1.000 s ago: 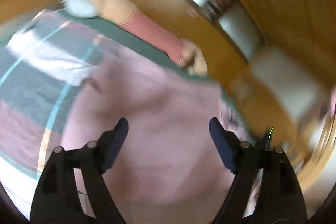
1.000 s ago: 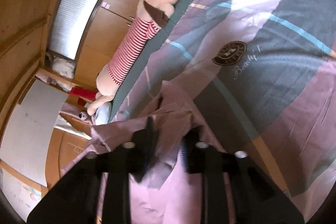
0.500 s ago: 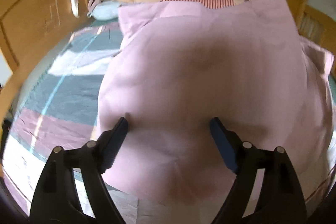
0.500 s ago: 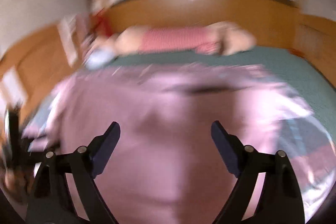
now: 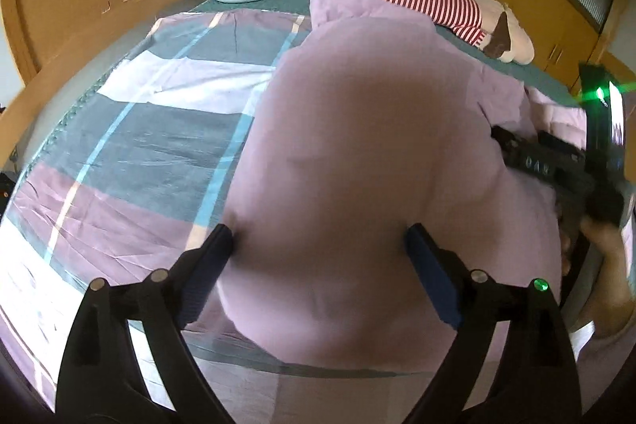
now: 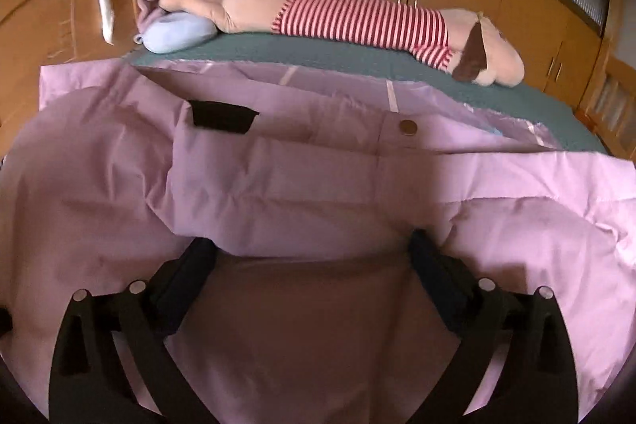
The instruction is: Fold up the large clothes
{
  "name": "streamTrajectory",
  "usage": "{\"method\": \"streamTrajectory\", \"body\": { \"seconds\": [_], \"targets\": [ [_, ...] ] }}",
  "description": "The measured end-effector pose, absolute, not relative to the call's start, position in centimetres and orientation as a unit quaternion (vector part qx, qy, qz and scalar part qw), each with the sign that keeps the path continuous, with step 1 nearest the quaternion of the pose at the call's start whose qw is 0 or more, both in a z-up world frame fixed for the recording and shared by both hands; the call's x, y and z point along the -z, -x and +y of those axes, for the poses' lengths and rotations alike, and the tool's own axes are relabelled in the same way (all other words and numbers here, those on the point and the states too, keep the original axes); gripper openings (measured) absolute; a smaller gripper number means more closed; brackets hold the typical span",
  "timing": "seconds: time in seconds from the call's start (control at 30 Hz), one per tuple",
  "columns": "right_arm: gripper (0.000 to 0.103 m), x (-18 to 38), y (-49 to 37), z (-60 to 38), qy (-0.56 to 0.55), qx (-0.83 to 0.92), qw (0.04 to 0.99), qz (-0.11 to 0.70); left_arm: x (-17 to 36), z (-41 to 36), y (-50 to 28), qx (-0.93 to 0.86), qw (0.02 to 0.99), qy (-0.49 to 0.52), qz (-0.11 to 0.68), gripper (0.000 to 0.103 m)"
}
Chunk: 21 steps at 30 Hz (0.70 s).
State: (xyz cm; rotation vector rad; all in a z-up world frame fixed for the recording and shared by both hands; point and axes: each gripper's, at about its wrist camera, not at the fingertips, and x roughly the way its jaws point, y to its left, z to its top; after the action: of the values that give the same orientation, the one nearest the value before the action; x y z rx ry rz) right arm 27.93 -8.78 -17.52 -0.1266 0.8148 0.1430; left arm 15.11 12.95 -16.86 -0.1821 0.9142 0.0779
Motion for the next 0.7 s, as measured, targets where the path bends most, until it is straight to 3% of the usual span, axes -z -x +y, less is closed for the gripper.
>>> {"method": "streamTrajectory", "body": {
  "seconds": [0.07, 0.2, 0.3, 0.47, 0.53, 0.7],
  "targets": [
    [0.098, 16.1, -26.8, -8.1, 0.069, -0.066, 0.917, 0.387, 17.6, 13.3, -15.2, -0.042, 0.882, 0.095, 0.46, 0.093],
    [0.076, 12.1, -21.7, -6.3, 0.079, -0.074, 0.953, 0.283, 19.0, 14.7, -15.5, -0.044, 0.859, 0.134, 0.491, 0.098],
    [0.068, 11.1, -19.5, -5.8, 0.047, -0.11, 0.956, 0.268, 19.1, 14.2, -15.3, -0.05, 0.86, 0.124, 0.492, 0.099],
    [0.062, 11.7, -21.1, -2.1, 0.042, -0.209, 0.921, 0.327, 19.0, 13.7, -15.0, -0.055, 0.86, 0.115, 0.494, 0.099],
    [0.062, 13.1, -23.6, 0.7, 0.046, -0.25, 0.882, 0.396, 19.1, 14.1, -14.9, -0.051, 0.854, 0.133, 0.5, 0.099],
    [0.063, 17.4, -29.9, 1.4, 0.032, -0.196, 0.879, 0.434, 19.2, 14.7, -15.0, -0.044, 0.849, 0.15, 0.505, 0.1]
  ]
}}
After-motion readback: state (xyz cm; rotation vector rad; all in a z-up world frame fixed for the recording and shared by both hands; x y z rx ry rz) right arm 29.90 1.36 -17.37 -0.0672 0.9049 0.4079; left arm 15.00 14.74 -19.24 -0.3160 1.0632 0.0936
